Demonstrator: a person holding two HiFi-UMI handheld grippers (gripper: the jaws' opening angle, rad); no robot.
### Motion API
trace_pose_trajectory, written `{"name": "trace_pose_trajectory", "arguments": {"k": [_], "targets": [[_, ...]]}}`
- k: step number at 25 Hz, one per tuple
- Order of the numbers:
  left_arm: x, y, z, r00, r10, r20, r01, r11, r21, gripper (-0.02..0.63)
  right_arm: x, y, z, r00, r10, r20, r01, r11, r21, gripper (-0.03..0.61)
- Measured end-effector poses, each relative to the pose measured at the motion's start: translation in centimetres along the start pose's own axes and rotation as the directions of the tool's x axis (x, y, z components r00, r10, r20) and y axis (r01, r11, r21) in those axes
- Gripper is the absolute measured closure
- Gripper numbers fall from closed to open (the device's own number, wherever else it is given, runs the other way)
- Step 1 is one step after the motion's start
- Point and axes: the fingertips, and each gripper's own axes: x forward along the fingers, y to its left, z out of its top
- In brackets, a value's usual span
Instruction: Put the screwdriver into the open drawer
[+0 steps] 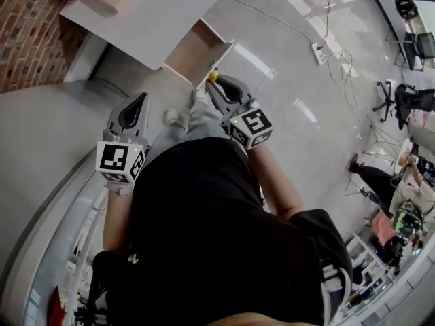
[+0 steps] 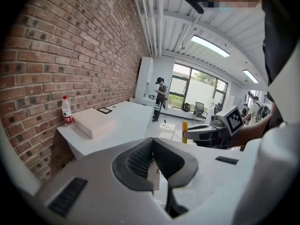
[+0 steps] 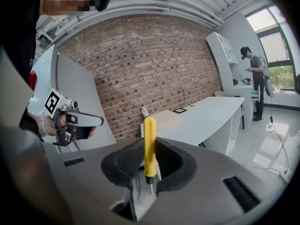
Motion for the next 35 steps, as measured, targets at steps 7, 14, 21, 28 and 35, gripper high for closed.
{"name": "trace_pose_trajectory", "arguments": {"k": [7,14,21,28,35], "targets": [[0.7,2.4,-1.5,0.993,0.109,-0.042,-0.112,0.991,-0.068,0.611,5.1,-2.5,-2.8,0.989,0.095,-0.111,-0.097,0.995,-0.010,0.503],[0.3,3.1,-2.7,0.971,0.219,-0.094,-0.229,0.966,-0.122,0.611,9.9,-3.9,-7.1,0.947,0.206,-0.248,-0.216,0.976,-0.014,0.502],[-0.4,4.1,-4.1,0.943,0.300,-0.146,-0.323,0.931,-0.172,0.611,14.1,-5.2,-12.0,0.890,0.259,-0.374,-0.284,0.959,-0.012,0.502],[-0.5,4.3,-5.9,0.916,0.344,-0.205,-0.382,0.904,-0.194,0.611,16.9,-7.1,-17.7,0.832,0.263,-0.488,-0.304,0.953,-0.006,0.502],[-0.6,5.0,-8.1,0.886,0.406,-0.227,-0.454,0.857,-0.241,0.611,19.4,-7.9,-23.3,0.769,0.275,-0.577,-0.353,0.936,-0.023,0.502]]}}
